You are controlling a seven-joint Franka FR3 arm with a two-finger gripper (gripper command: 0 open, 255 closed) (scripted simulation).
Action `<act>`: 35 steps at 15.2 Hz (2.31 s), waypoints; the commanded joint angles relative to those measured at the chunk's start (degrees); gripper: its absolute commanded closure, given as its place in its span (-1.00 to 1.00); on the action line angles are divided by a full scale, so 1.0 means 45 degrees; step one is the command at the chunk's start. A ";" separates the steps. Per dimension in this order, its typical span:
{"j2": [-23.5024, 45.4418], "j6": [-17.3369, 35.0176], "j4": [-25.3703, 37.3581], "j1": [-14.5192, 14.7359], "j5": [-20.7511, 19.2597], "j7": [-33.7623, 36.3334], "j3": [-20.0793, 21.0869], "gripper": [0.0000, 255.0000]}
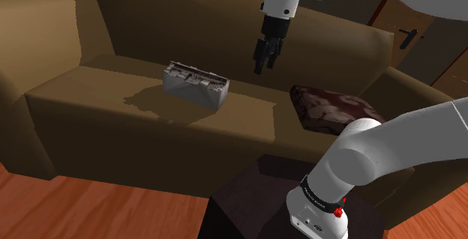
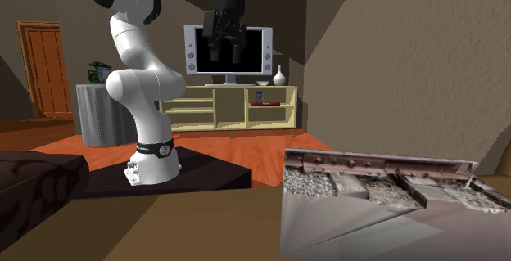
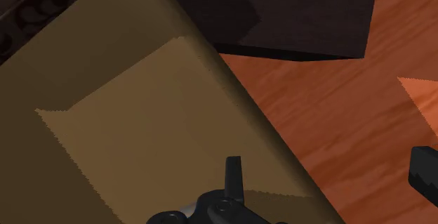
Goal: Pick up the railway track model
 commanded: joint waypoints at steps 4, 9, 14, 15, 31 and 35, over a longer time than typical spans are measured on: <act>0.2251 0.1533 0.0943 -0.0005 -0.0313 -0.0925 -0.0249 -1.00; 0.4518 0.2745 0.2203 0.0001 -0.0509 -0.1768 -0.0421 -1.00; 0.6841 0.3595 0.3889 0.0007 -0.0625 -0.2547 -0.0509 -1.00; 0.7311 0.3719 0.4279 0.0007 -0.0642 -0.2695 -0.0515 -1.00; 1.2958 0.4575 0.9552 0.0011 -0.0840 -0.4138 -0.0394 -1.00; 1.3137 0.5104 0.9203 0.0010 -0.0847 -0.4123 -0.0396 -1.00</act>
